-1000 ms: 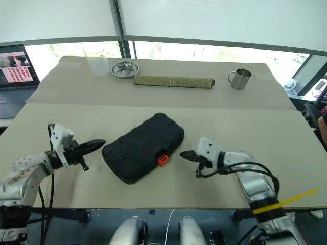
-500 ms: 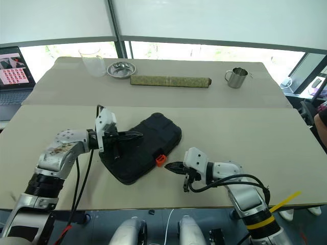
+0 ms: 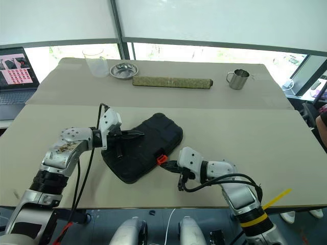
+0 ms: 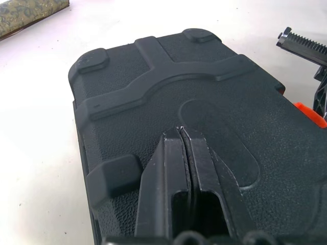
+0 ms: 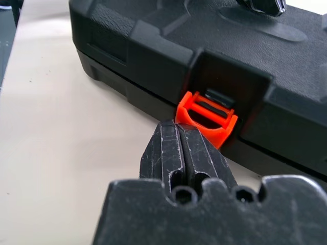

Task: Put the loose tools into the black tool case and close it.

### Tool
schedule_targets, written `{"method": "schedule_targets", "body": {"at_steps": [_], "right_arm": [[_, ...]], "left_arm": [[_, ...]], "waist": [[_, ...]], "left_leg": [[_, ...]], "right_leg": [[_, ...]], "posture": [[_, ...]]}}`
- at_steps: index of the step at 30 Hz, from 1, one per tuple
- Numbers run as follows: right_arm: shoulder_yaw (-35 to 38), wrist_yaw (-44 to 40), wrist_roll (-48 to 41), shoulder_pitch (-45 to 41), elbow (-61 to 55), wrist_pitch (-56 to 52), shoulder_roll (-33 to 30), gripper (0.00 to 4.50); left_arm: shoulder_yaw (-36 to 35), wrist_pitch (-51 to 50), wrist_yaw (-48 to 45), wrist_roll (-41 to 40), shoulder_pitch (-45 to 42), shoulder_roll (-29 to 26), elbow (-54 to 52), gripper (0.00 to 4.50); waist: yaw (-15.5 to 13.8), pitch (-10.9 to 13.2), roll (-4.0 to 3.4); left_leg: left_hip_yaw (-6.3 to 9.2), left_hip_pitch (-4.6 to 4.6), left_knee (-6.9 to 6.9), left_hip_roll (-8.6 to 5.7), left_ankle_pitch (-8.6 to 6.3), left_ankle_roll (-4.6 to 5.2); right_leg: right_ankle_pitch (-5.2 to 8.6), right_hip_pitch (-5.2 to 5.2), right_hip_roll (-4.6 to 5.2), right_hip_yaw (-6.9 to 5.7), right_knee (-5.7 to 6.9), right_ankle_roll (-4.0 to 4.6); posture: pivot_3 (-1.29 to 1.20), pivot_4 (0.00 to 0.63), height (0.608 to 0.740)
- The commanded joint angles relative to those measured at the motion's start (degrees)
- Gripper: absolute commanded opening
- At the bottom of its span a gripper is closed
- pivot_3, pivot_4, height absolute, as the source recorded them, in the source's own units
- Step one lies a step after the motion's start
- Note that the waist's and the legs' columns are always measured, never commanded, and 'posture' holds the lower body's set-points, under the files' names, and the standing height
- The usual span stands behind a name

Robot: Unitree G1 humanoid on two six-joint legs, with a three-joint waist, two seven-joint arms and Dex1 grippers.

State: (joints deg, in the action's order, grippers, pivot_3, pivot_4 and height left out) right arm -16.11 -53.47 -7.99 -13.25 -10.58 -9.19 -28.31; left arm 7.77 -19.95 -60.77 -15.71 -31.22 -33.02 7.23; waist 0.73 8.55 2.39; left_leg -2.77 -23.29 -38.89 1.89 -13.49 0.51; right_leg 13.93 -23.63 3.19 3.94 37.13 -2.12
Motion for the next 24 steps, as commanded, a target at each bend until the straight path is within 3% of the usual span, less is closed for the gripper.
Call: {"method": "schedule_targets", "body": {"at_steps": [1, 20, 24], "right_arm": [[2.25, 1.1, -1.8, -2.59, -2.83, 0.75, 0.97, 0.06], [1.32, 3.03, 0.71, -3.72, 2.24, 2.05, 0.82, 0.06], [3.79, 2.0, -2.67, -2.18, -1.14, 1.36, 0.09, 0.06]], "left_arm": [[2.63, -1.86, -0.56, 1.6, 2.14, 0.06, 0.51, 0.06], [5.54, -2.44, -1.09, 3.56, 2.55, -0.33, 0.37, 0.06], [5.74, -2.66, -1.02, 3.61, 2.65, -0.44, 0.0, 0.06]], "waist": [[0.0, 0.0, 0.0], [0.03, -0.13, -0.14], [-0.05, -0.15, -0.15]], "left_leg": [[0.0, 0.05, 0.01, 0.0, 0.0, 0.0], [0.0, 0.47, 0.04, 0.0, -0.01, 0.0], [0.0, 0.47, 0.04, 0.0, -0.01, 0.0]], "right_leg": [[0.0, 0.05, 0.0, 0.0, -0.01, 0.0], [0.03, 0.51, 0.01, 0.0, -0.07, -0.01], [0.03, 0.52, 0.01, -0.01, -0.09, -0.01]], "posture": [[0.0, 0.15, 0.74], [0.0, 0.15, 0.74], [0.0, 0.15, 0.74]]}}
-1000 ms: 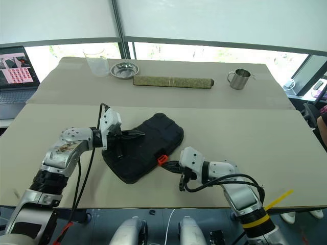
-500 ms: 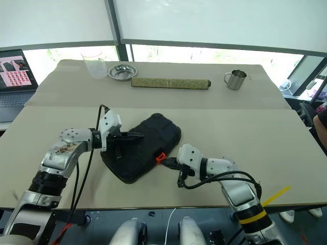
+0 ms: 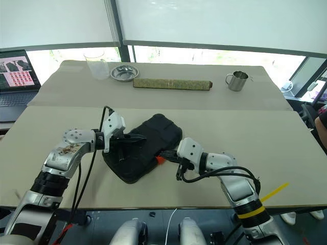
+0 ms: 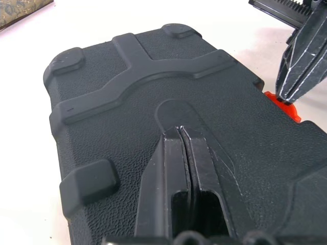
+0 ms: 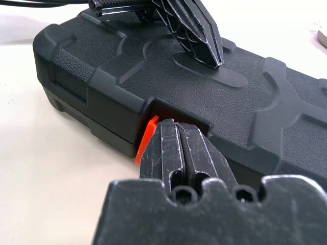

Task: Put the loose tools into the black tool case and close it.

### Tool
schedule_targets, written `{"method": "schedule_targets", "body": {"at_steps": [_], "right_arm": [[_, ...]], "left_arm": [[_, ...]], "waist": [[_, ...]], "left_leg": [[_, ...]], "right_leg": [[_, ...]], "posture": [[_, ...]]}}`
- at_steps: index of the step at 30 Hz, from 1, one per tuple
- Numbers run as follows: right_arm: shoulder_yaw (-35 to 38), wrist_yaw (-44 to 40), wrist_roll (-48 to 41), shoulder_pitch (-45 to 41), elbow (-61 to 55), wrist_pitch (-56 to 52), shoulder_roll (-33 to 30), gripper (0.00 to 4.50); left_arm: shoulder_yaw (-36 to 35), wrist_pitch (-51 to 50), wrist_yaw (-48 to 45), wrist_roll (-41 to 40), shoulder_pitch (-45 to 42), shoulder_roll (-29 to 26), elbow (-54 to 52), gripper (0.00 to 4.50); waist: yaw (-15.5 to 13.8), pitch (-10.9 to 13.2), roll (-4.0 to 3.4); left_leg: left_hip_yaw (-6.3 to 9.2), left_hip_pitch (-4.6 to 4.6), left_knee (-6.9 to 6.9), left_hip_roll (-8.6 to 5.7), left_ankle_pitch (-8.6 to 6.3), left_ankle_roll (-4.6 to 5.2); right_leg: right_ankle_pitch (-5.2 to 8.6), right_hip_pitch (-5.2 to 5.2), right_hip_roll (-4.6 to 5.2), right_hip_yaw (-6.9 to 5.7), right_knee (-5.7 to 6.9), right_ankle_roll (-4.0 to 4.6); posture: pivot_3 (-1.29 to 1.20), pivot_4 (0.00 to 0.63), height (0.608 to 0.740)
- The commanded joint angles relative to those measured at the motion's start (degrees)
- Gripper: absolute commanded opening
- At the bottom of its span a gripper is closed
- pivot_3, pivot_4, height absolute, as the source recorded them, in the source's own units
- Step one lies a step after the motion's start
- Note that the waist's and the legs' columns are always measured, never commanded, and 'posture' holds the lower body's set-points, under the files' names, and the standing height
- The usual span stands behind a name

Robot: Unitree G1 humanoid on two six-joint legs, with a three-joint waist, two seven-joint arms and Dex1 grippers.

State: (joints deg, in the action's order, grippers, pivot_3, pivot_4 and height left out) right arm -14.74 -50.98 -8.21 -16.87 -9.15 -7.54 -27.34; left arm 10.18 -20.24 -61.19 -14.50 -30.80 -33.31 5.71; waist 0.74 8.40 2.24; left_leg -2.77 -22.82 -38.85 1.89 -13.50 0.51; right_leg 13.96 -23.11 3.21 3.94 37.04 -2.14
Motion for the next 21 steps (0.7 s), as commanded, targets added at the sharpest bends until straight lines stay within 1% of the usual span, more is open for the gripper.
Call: {"method": "schedule_targets", "body": {"at_steps": [1, 5, 9, 15, 19, 21], "right_arm": [[3.31, -0.92, -3.69, 2.11, -3.74, -0.79, -1.29, 0.06], [4.96, -2.01, -6.72, 4.33, -6.42, -3.62, -3.2, 0.06], [2.25, -3.05, -4.61, 5.7, -5.8, -6.36, -5.53, 0.06], [-1.54, -1.51, -1.64, 2.4, -2.02, -6.0, -2.07, 0.06], [-1.1, -0.83, -2.08, -0.12, -1.01, -6.02, -0.07, 0.06], [-1.03, -1.24, -2.26, -0.58, -1.15, -6.19, -0.25, 0.06]], "left_arm": [[3.34, -2.41, -0.57, 2.41, 2.23, -0.17, 1.54, 0.06], [3.28, -2.43, -0.62, 2.43, 2.36, -0.41, 1.52, 0.06], [3.35, -2.28, -0.81, 2.58, 2.51, -0.65, 1.75, 0.06], [3.68, -2.29, -0.89, 2.74, 2.47, -0.61, 1.79, 0.06], [3.67, -2.34, -0.98, 2.82, 2.34, -0.89, 2.08, 0.06], [3.64, -2.48, -0.95, 2.85, 2.38, -1.08, 2.01, 0.06]], "waist": [[-0.08, 0.0, 0.0], [-0.03, 0.0, 0.0], [-0.01, 0.0, 0.0], [0.01, -0.01, -0.02], [0.0, -0.01, -0.02], [0.03, -0.01, -0.02]], "left_leg": [[0.0, -0.01, 0.0, 0.0, 0.0, 0.0], [0.0, -0.03, 0.0, -0.01, -0.01, 0.01], [0.0, -0.02, 0.01, 0.0, -0.01, 0.01], [0.0, -0.01, 0.02, 0.0, -0.01, 0.01], [0.0, -0.03, 0.02, -0.01, -0.01, 0.01], [0.01, -0.03, 0.02, 0.0, -0.01, 0.02]], "right_leg": [[0.0, 0.0, 0.01, 0.0, 0.0, 0.0], [0.01, -0.01, 0.03, 0.0, -0.03, -0.01], [0.01, -0.01, 0.02, 0.0, -0.03, -0.02], [0.03, -0.02, 0.01, 0.0, -0.03, -0.02], [0.03, -0.03, 0.02, 0.01, -0.04, -0.02], [0.03, -0.02, 0.01, 0.0, -0.05, -0.03]], "posture": [[0.0, 0.15, 0.74], [0.0, 0.15, 0.74], [0.0, 0.15, 0.74], [0.0, 0.15, 0.74], [0.0, 0.15, 0.74], [0.0, 0.15, 0.74]]}}
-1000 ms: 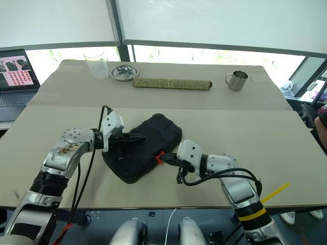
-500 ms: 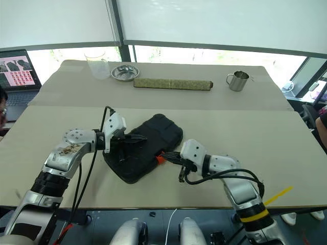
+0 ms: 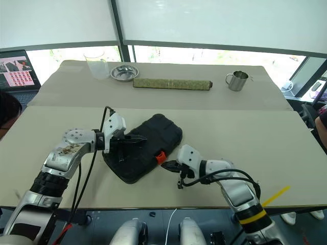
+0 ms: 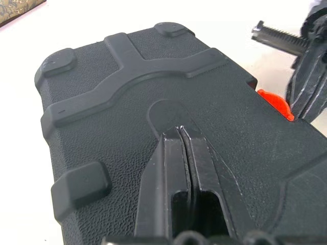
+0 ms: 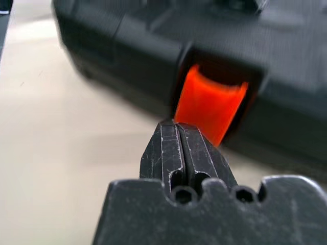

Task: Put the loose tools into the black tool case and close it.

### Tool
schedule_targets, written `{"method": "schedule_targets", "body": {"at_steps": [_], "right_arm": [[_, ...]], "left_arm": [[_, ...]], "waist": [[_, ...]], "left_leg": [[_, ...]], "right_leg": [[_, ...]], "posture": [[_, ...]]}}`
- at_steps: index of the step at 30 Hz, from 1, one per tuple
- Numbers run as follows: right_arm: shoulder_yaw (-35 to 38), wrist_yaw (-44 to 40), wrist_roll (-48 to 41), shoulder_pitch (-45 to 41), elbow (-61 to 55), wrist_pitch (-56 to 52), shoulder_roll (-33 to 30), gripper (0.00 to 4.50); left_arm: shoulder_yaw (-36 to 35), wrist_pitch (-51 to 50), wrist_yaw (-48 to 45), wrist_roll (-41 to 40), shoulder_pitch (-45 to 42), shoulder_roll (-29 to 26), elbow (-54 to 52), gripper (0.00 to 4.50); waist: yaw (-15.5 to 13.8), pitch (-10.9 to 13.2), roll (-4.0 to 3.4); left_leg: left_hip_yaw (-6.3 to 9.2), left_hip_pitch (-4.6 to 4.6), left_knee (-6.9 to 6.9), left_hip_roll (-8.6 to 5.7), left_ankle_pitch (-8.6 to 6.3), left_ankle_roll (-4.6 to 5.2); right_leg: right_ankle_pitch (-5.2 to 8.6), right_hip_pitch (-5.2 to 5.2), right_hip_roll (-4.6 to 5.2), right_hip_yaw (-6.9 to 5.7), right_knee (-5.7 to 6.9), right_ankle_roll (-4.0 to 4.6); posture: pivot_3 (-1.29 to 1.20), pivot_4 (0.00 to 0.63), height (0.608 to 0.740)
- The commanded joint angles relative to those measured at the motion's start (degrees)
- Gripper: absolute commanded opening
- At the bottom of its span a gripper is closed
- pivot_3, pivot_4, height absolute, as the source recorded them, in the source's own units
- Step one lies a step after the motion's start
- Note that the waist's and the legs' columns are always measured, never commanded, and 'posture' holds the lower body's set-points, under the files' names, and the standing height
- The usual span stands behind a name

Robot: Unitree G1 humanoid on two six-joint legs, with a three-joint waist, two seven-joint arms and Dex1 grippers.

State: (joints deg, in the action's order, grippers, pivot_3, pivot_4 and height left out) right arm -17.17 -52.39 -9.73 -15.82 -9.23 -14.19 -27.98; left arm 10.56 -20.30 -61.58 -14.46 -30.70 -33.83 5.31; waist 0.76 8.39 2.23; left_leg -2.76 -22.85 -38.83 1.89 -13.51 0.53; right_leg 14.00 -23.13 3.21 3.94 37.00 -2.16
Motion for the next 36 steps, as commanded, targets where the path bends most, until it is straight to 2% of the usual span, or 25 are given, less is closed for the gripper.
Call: {"method": "schedule_targets", "body": {"at_steps": [1, 30, 33, 36], "right_arm": [[1.27, -0.13, -0.57, -1.72, -1.03, 0.59, 0.14, 0.06], [0.09, 0.52, 2.68, -6.63, 6.08, 4.56, 5.7, 0.06], [1.17, -1.03, 1.95, -4.61, 3.76, 3.92, 3.83, 0.06], [4.12, -3.32, -0.74, -1.28, 0.93, 2.94, 0.6, 0.06]], "left_arm": [[3.27, -2.47, -0.56, 2.84, 2.27, -0.65, 2.45, 0.06], [6.95, -11.3, -0.58, 5.08, 3.22, -1.69, 1.85, 0.06], [4.4, -8.17, 0.12, 4.22, 4.74, -1.8, 1.39, 0.06], [-1.33, -0.86, -0.05, 1.37, 7.05, -1.67, 0.35, 0.06]], "waist": [[0.02, 0.0, 0.0], [0.7, -0.05, -0.02], [0.77, -0.06, -0.03], [0.87, -0.1, -0.11]], "left_leg": [[0.0, 0.01, 0.0, 0.0, 0.0, 0.0], [0.0, 0.33, 0.1, 0.14, 0.0, 0.0], [-0.01, 0.33, 0.12, 0.14, 0.0, 0.0], [0.0, 0.33, 0.19, 0.13, 0.0, -0.01]], "right_leg": [[0.0, 0.0, 0.0, 0.0, 0.0, 0.0], [0.25, 0.13, -0.13, 0.06, 0.05, -0.18], [0.26, 0.12, -0.13, 0.06, 0.05, -0.17], [0.26, 0.09, -0.09, 0.1, 0.04, -0.14]], "posture": [[0.0, 0.15, 0.74], [0.0, 0.15, 0.74], [0.0, 0.15, 0.74], [0.0, 0.15, 0.74]]}}
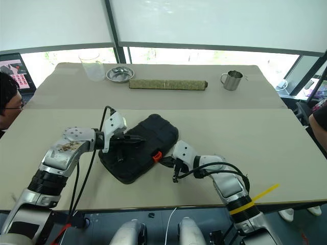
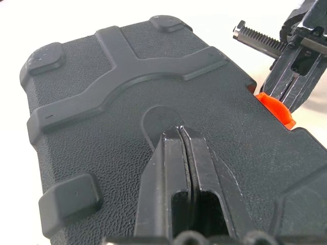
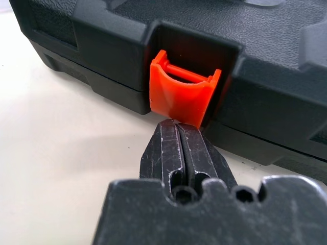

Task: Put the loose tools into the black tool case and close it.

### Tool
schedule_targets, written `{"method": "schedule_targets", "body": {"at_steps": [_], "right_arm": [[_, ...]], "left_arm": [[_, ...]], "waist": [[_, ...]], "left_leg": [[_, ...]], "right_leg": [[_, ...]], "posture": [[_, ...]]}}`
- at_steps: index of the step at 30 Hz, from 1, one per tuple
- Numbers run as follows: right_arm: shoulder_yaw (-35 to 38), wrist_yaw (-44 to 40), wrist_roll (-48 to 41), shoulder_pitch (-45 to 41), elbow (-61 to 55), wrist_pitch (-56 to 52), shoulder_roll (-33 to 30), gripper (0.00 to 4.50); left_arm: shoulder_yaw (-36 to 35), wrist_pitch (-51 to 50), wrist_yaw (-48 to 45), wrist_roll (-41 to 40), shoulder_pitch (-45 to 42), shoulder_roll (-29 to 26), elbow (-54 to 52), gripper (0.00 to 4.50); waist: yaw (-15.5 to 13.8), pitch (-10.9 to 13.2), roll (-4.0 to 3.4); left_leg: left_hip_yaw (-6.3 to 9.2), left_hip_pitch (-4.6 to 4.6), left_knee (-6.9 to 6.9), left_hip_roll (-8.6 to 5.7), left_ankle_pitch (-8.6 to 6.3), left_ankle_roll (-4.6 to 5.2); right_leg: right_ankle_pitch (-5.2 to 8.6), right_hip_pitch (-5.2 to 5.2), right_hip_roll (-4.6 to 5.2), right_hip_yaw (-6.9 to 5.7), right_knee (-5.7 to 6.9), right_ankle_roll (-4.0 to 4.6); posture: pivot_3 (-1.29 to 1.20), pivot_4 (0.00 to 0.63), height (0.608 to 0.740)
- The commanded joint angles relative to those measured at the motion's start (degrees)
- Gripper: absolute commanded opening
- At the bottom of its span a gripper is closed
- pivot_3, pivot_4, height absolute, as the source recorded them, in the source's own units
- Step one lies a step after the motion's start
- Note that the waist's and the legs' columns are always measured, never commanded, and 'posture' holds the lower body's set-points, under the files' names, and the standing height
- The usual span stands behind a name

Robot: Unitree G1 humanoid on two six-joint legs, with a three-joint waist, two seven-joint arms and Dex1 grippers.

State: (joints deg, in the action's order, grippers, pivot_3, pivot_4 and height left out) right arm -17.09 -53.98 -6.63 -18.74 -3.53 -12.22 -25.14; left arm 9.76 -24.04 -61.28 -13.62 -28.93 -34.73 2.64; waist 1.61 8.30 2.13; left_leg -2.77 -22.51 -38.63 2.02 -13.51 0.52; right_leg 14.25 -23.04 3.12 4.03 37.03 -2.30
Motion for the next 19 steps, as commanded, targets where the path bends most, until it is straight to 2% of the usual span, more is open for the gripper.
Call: {"method": "schedule_targets", "body": {"at_steps": [1, 3, 8, 10, 11, 14, 17, 19], "right_arm": [[5.8, -2.36, -5.38, 2.82, -5.95, 0.86, -3.39, 0.32], [8.91, -3.91, -7.95, 5.01, -7.74, 0.53, -6.18, 0.8], [15.67, -6.79, -9.61, 8.32, -5.62, 6.23, -12.29, 2.49], [17.56, -9.17, -9.47, 8.79, -2.69, 11.35, -14.28, 3.18], [18.29, -10.74, -9.98, 8.87, -1.31, 13.58, -14.92, 3.68], [19.93, -14.08, -9.89, 8.4, 4.0, 20.85, -16.51, 4.49], [20.54, -14.2, -5.72, 6.8, 11.98, 31.47, -18.0, 4.49], [21.63, -12.83, -7.12, 5.54, 14.88, 32.25, -16.79, 4.49]], "left_arm": [[-3.5, 5.19, -1.06, -1.66, 6.46, -0.77, 1.71, 0.31], [-8.89, 7.22, -1.99, -5.59, 8.93, -1.43, -0.86, 0.77], [-20.3, 7.69, -2.74, -11.0, 18.65, -6.53, -7.14, 2.49], [-24.0, 10.92, -2.17, -9.48, 24.58, -8.55, -7.61, 3.18], [-25.2, 12.46, -1.91, -8.3, 27.2, -9.42, -7.53, 3.64], [-29.45, 19.36, -0.87, -6.28, 34.02, -9.87, -5.61, 4.5], [-33.14, 20.84, 2.97, -6.92, 37.17, -8.09, -5.15, 4.5], [-33.72, 22.76, 3.99, -6.34, 38.63, -7.42, -6.02, 4.5]], "waist": [[0.0, -0.01, -0.01], [0.04, 0.0, -0.02], [0.9, 0.05, -0.03], [0.94, 0.13, 0.0], [0.9, 0.14, 0.02], [0.69, 0.16, -0.03], [0.58, 0.4, 0.04], [0.37, 0.49, 0.17]], "left_leg": [[0.03, 0.02, 0.05, -0.01, 0.0, 0.0], [0.06, 0.0, 0.12, -0.03, 0.0, 0.0], [0.17, -0.02, 0.4, -0.05, 0.0, 0.0], [0.16, -0.02, 0.54, -0.02, 0.0, 0.0], [0.17, -0.02, 0.58, 0.01, 0.0, 0.0], [0.16, 0.03, 0.66, -0.02, 0.0, 0.0], [0.06, 0.05, 0.69, -0.03, 0.0, 0.0], [0.04, 0.0, 0.68, -0.02, 0.0, -0.01]], "right_leg": [[-0.03, 0.0, 0.03, 0.02, 0.0, 0.06], [-0.14, -0.04, 0.07, 0.02, -0.03, 0.27], [-0.14, -0.15, 0.16, 0.08, -0.18, 0.31], [-0.12, -0.19, 0.16, 0.07, -0.26, 0.33], [-0.11, -0.19, 0.2, 0.04, -0.29, 0.33], [-0.08, -0.13, 0.29, 0.05, -0.34, 0.31], [-0.04, -0.12, 0.36, 0.06, -0.42, 0.31], [-0.05, -0.16, 0.38, 0.02, -0.43, 0.3]], "posture": [[0.0, 0.15, 0.74], [0.0, 0.15, 0.74], [0.0, 0.15, 0.74], [0.0, 0.15, 0.74], [0.0, 0.15, 0.74], [0.0, 0.15, 0.74], [0.0, 0.15, 0.74], [0.0, 0.15, 0.74]]}}
